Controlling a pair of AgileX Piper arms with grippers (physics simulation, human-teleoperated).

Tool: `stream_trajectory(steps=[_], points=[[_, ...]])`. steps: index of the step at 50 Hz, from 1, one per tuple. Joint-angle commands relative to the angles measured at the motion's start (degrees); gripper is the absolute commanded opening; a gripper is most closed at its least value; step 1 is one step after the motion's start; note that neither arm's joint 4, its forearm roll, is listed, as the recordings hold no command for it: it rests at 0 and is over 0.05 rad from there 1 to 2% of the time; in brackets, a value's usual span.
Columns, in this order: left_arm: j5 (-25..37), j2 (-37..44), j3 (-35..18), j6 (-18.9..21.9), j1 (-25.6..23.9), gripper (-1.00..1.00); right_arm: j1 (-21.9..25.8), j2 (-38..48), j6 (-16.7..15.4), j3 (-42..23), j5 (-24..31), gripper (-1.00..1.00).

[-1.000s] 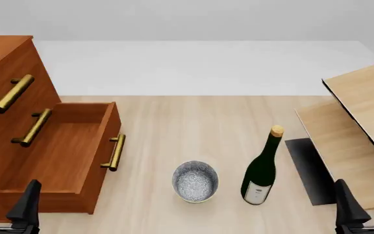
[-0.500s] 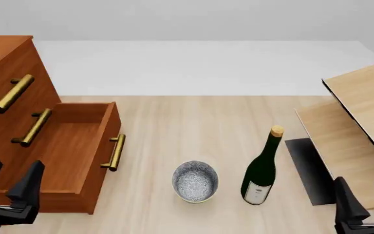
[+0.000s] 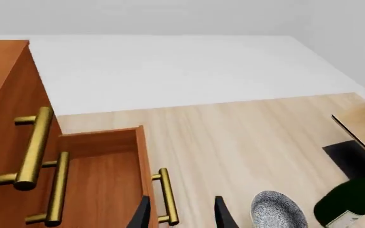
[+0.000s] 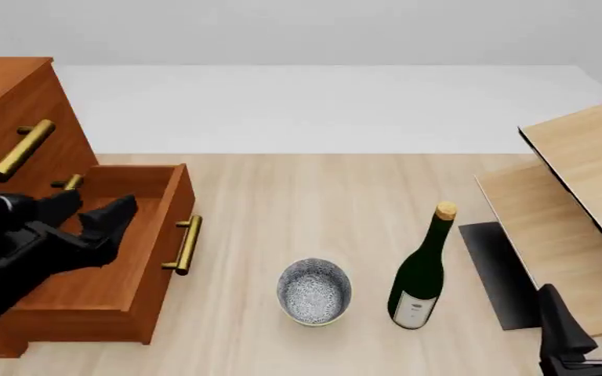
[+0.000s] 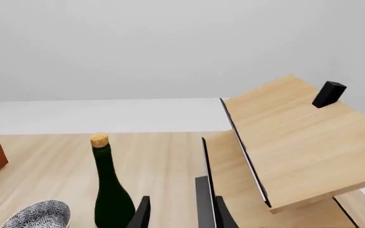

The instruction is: Close the bottom drawer of the cabinet and open the top drawer.

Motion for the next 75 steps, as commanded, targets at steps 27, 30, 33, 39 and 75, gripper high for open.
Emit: stream_trajectory(steps=[27,30,33,39,75], points=[[15.9,25.0,-12.3,-17.8,-14.8,1.00,-0.1,-0.5,0.0,-0.1,0.3,1.00],[15.9,24.9,-12.3,-19.2,-15.9,1.00,-0.1,-0.5,0.0,-0.1,0.3,1.00],[16.7,25.5,-12.9,-19.5,-16.5,1.00,-0.1,-0.5,0.1,-0.1,0.3,1.00],[16.9,27.3,-11.9,-20.5,-17.6,1.00,-0.2,-0.6,0.1,-0.1,0.3,1.00],[16.9,35.3,-8.6,-13.5,-11.1,1.00,-0.4,-1.1,0.1,0.0,1.0,1.00]])
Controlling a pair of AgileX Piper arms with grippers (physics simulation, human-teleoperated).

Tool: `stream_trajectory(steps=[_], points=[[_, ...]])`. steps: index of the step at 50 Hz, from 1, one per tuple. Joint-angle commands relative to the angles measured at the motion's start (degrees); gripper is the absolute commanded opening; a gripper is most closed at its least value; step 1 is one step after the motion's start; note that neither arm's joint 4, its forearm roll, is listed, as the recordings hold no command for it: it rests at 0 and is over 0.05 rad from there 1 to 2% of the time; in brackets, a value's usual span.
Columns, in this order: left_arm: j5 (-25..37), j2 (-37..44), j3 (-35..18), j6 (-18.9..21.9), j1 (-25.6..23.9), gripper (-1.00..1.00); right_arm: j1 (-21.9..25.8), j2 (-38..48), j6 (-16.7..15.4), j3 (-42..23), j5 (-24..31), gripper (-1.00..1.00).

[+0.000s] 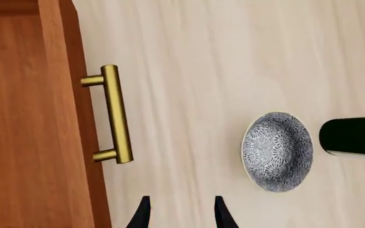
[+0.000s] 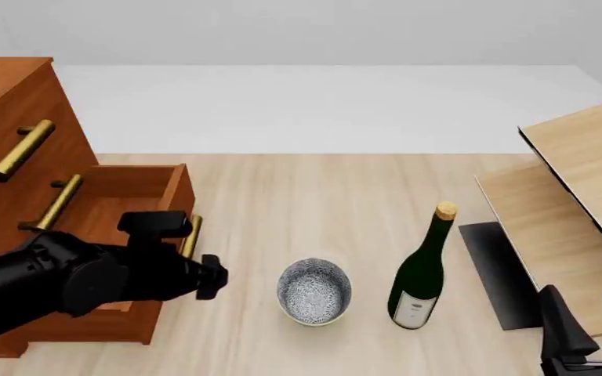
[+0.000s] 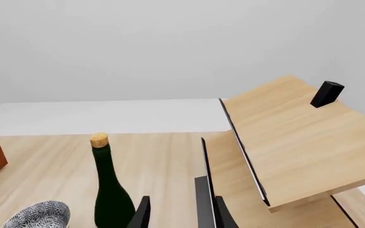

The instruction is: Close the bottom drawer of the cabinet and open the top drawer.

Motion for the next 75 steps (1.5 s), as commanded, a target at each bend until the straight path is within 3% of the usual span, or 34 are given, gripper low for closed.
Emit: stream_trajectory(steps=[1,4,6,12,16,19,23,25,28,29,30,31,32,34,38,39,41,47,48,50,51,52,55,62,66,75], points=[[-0.1,1.6,1.0,2.6,2.2,1.00,-0.1,0.0,0.0,0.0,0.0,1.00],[-0.2,1.9,1.2,3.7,3.4,1.00,0.0,0.0,0.1,0.0,0.0,1.00],[0.0,2.3,1.0,7.7,7.2,1.00,0.0,0.0,0.0,0.0,0.1,1.00],[-0.5,3.0,1.7,7.7,6.8,1.00,-0.1,0.0,0.1,0.0,0.0,1.00],[-0.1,2.9,1.6,8.8,7.6,1.00,-0.1,-0.1,0.2,0.0,0.1,1.00],[0.0,3.2,2.1,12.2,10.1,1.00,0.0,-0.1,0.2,0.0,0.2,1.00],[0.3,3.2,2.2,11.7,9.3,1.00,0.0,0.1,0.3,-0.1,0.0,1.00],[0.6,3.8,2.1,13.8,10.5,1.00,-0.1,0.2,0.3,-0.1,-0.2,1.00],[0.4,3.8,2.5,13.9,10.8,1.00,0.0,0.3,0.3,-0.1,-0.2,1.00],[0.4,3.7,2.7,15.1,11.8,1.00,0.0,0.3,0.3,-0.1,-0.2,1.00],[0.4,4.5,3.0,19.1,14.0,1.00,0.0,0.3,0.3,-0.1,-0.2,1.00],[0.2,3.8,3.0,16.2,12.3,1.00,0.0,0.4,0.4,-0.1,-0.3,1.00],[0.3,4.7,3.4,19.6,14.9,1.00,0.0,0.5,0.4,-0.1,-0.4,1.00],[0.4,4.9,3.9,21.9,16.6,1.00,0.0,0.6,0.4,0.0,-0.5,1.00],[0.4,4.3,4.2,22.2,17.3,1.00,0.0,0.5,0.5,0.0,-0.4,1.00],[0.3,4.1,4.8,25.3,19.8,1.00,0.0,0.4,0.5,0.0,-0.3,1.00],[0.6,3.7,4.5,24.3,19.0,1.00,0.1,0.3,0.6,-0.1,-0.2,1.00],[0.6,3.1,4.8,27.8,21.4,1.00,0.0,-0.1,0.8,-0.1,0.2,1.00],[0.2,2.8,5.6,30.8,24.3,1.00,-0.1,-0.1,0.9,-0.1,0.3,1.00],[0.1,2.9,5.7,31.3,24.3,1.00,-0.1,-0.2,0.9,-0.1,0.3,1.00],[-0.4,2.1,6.7,34.9,27.3,1.00,-0.1,-0.3,1.0,-0.1,0.4,1.00],[-0.1,1.9,5.9,33.9,27.0,1.00,-0.1,-0.4,1.1,-0.1,0.4,1.00],[-0.5,0.6,6.4,37.4,29.8,1.00,-0.1,-0.5,1.2,-0.1,0.6,1.00],[-1.4,0.0,7.7,39.8,31.7,1.00,-0.2,-0.8,1.3,-0.1,0.8,1.00],[-2.7,-1.5,9.5,43.9,35.8,1.00,-0.1,-0.8,1.4,-0.1,0.8,1.00],[-4.4,-2.3,11.8,47.0,38.4,1.00,-0.1,-1.0,1.6,-0.1,0.9,1.00]])
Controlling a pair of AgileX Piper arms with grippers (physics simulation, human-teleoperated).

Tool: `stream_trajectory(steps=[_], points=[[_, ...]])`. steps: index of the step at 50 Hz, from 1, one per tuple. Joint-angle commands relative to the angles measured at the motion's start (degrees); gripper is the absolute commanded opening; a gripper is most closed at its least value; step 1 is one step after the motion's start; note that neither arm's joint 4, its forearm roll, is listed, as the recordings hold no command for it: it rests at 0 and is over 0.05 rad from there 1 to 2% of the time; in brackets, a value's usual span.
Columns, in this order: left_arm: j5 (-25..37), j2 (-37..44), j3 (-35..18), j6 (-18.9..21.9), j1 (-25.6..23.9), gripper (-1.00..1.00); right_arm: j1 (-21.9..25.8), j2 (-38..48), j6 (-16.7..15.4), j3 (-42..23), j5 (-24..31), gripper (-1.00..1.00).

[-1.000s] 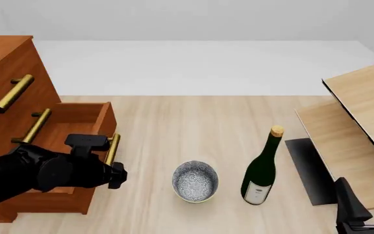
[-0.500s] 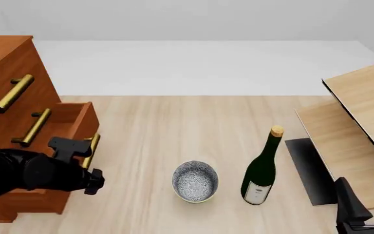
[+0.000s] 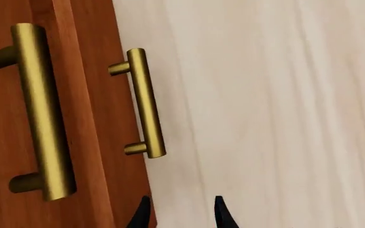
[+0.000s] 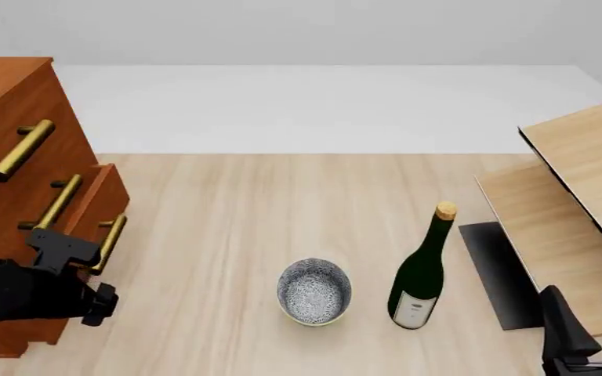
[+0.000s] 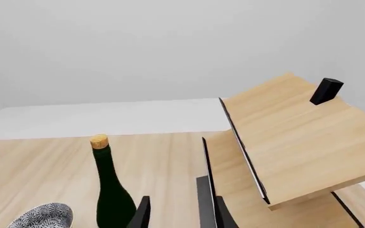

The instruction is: Close the bottom drawer of the cabinet and open the top drawer.

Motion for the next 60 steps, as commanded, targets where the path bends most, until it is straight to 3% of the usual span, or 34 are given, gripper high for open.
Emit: stream_trajectory(steps=[1,14,32,51,57,60], points=[[-2.5,-1.7,3.0,6.1,5.2,1.00,0.0,-0.1,0.2,0.0,0.1,1.00],[-4.9,-4.8,6.3,11.8,10.8,1.00,0.1,0.3,0.3,0.0,-0.3,1.00],[-6.3,-6.5,8.2,14.5,12.8,1.00,0.1,0.8,0.2,0.0,-0.8,1.00],[-3.9,-3.7,4.6,8.6,6.4,1.00,0.1,0.6,0.2,0.0,-0.6,1.00],[-0.9,-0.3,-0.6,-0.1,-1.5,1.00,0.1,0.6,0.2,-0.1,-0.5,1.00],[-0.3,0.4,-1.5,-1.5,-3.2,1.00,0.0,0.5,0.3,-0.1,-0.5,1.00]])
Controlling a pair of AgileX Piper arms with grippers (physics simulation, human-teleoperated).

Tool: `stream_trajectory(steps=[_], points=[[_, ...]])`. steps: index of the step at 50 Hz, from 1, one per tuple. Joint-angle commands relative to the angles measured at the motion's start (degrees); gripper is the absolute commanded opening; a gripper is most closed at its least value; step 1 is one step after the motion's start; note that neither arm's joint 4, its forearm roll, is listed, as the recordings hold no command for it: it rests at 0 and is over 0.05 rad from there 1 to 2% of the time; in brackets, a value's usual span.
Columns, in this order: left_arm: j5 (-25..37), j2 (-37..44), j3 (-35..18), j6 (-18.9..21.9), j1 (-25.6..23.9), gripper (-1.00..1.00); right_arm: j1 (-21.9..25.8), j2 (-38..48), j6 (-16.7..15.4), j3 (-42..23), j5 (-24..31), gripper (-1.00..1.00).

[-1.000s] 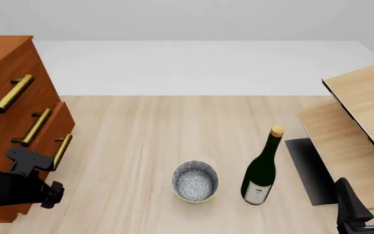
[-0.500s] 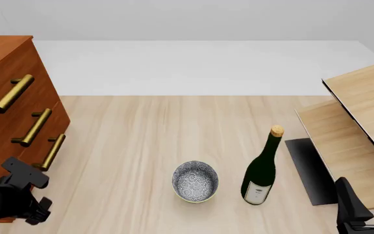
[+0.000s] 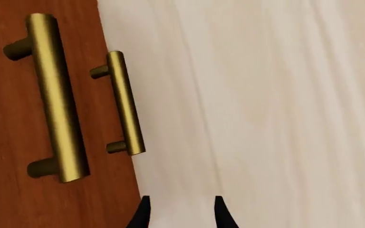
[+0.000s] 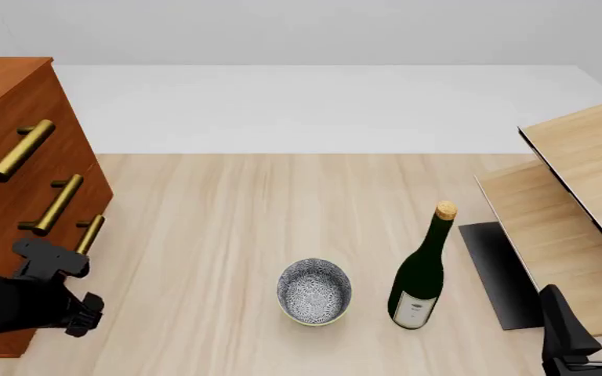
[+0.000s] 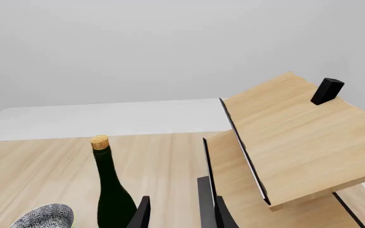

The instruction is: Close the bottom drawer of the cabinet and open the top drawer.

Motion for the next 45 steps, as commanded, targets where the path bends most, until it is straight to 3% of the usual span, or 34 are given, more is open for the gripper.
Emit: stream_trajectory(steps=[1,15,23,32,34,36,38,39,40,42,45], points=[[2.8,2.7,-4.8,-7.4,-6.9,1.00,-0.1,0.0,0.0,0.0,0.0,1.00],[5.1,4.2,-9.4,-13.5,-14.7,1.00,-0.3,-0.5,0.2,0.0,0.5,1.00],[6.3,0.8,-13.5,-11.6,-18.4,1.00,-0.3,-0.9,0.3,0.0,0.9,1.00],[7.0,-1.3,-18.4,-12.4,-25.4,1.00,-0.3,-1.1,0.3,0.0,1.0,1.00],[6.4,-2.7,-18.6,-11.0,-24.8,1.00,-0.3,-1.1,0.4,0.0,1.0,1.00],[3.4,-6.1,-17.7,-4.8,-25.6,1.00,-0.3,-1.1,0.4,0.0,1.0,1.00],[3.1,-5.5,-18.2,-5.1,-27.0,1.00,-0.4,-1.1,0.4,0.0,1.0,1.00],[0.3,-7.6,-16.3,-1.0,-25.8,1.00,-0.4,-1.1,0.4,0.0,1.0,1.00],[0.1,-7.3,-16.3,-1.3,-25.9,1.00,-0.4,-1.1,0.4,0.0,1.0,1.00],[-4.9,-10.3,-12.3,5.9,-25.6,1.00,-0.4,-1.1,0.4,0.0,1.0,1.00],[-9.1,-12.7,-9.3,11.5,-25.5,1.00,-0.5,-1.1,0.4,0.0,1.0,1.00]])
